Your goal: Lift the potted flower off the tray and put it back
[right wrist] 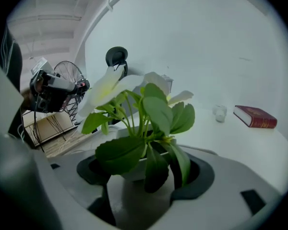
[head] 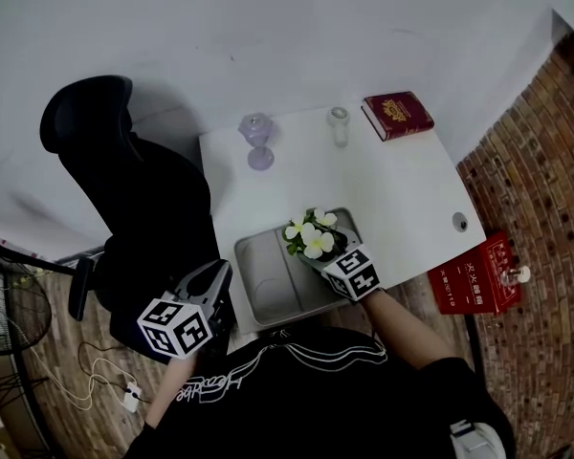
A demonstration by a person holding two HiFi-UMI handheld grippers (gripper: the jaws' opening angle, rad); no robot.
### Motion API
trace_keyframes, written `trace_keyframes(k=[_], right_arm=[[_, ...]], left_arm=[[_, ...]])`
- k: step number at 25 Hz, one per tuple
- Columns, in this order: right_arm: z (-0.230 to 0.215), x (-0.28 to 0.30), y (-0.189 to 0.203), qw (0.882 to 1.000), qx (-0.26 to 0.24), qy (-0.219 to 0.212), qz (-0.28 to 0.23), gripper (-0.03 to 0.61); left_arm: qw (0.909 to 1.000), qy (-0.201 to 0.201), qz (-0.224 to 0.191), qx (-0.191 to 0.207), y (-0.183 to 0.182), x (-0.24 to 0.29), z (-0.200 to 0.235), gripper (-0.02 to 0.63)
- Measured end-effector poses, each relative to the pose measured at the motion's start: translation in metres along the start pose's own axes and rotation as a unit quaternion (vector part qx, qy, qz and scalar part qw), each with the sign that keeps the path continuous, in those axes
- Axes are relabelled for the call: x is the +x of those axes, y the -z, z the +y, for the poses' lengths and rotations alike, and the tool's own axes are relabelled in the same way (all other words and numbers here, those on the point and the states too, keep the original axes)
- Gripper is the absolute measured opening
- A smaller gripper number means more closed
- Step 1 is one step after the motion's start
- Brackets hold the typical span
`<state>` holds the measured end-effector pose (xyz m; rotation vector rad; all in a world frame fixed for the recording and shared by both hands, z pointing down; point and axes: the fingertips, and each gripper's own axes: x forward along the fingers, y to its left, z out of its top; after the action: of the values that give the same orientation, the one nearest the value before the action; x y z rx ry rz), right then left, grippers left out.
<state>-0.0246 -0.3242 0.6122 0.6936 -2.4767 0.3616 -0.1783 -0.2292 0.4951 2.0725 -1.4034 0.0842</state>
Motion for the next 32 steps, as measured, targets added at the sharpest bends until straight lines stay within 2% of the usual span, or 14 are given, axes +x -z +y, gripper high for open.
trace_keyframes(k=[7, 11, 15, 19, 21, 24, 26, 29, 30, 32], right_arm=[[0.001, 0.003, 0.002, 1.000, 0.002, 0.006, 0.000, 0.354], [0.002, 0.000, 0.002, 1.000, 0.007, 0.013, -0.006, 0.423], [0.005, -0.013, 0.007, 1.000, 0.024, 0.014, -0.007, 0.465], [0.008, -0.035, 0.003, 0.998, 0.049, 0.023, -0.021, 0.480], [0.008, -0.050, -0.002, 0.997, 0.059, 0.045, -0.030, 0.476], [0.008, -0.074, -0.004, 0.992, 0.073, 0.099, -0.039, 0.410], [0.018, -0.088, -0.005, 0.989, 0.084, 0.116, -0.046, 0.392], [0.043, -0.104, -0.015, 0.985, 0.091, 0.128, -0.067, 0.329], [0.053, -0.108, -0.021, 0.984, 0.093, 0.129, -0.077, 0.302], [0.074, -0.117, -0.034, 0.982, 0.100, 0.125, -0.099, 0.194]], left_arm=[[0.9999, 0.012, 0.005, -0.005, 0.005, 0.009, 0.005, 0.046], [0.9998, 0.020, 0.001, -0.005, 0.004, 0.010, 0.006, 0.046], [0.9995, 0.030, -0.003, 0.002, 0.001, 0.000, 0.000, 0.046], [0.9992, 0.039, -0.004, 0.009, -0.003, -0.019, -0.002, 0.046], [0.9989, 0.044, 0.000, 0.013, -0.003, -0.030, -0.001, 0.046], [0.9980, 0.060, 0.010, 0.017, -0.001, -0.042, -0.003, 0.046], [0.9970, 0.073, 0.012, 0.020, 0.000, -0.050, -0.007, 0.046], [0.9956, 0.090, 0.009, 0.023, 0.001, -0.064, -0.009, 0.046], [0.9951, 0.096, 0.010, 0.022, 0.003, -0.068, -0.010, 0.046], [0.9935, 0.112, 0.011, 0.020, 0.007, -0.074, -0.013, 0.046]])
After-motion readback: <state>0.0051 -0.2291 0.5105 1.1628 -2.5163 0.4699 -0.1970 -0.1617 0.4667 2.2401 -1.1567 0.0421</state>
